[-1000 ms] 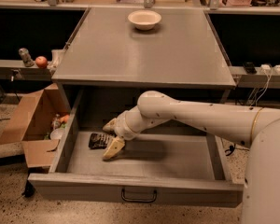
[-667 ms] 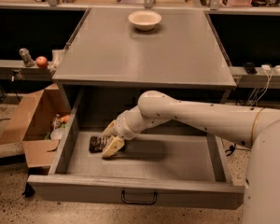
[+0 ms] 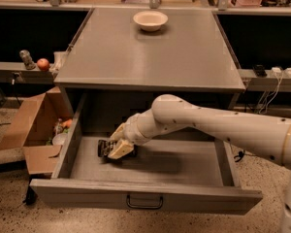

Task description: Pick rxbar chocolate from top drawer and place on counter

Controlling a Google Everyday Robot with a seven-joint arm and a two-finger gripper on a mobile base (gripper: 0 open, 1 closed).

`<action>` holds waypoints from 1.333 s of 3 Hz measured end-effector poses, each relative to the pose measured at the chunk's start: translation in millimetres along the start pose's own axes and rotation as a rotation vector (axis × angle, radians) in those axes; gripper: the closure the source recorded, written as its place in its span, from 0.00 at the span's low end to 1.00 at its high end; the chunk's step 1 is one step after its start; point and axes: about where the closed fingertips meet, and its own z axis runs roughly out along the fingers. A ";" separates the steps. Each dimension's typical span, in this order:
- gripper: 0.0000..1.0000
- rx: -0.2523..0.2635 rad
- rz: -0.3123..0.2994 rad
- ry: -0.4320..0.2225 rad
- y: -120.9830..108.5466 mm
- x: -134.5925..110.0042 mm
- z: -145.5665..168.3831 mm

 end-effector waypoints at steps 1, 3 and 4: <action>1.00 0.109 -0.033 -0.043 0.9 -5.7 -48.6; 1.00 0.231 -0.063 -0.066 -1.2 -1.2 -111.1; 1.00 0.297 -0.155 -0.046 -26.6 -52.5 -159.0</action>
Offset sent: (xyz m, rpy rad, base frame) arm -0.0180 -0.1156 0.1143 0.1020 -0.3013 -0.1630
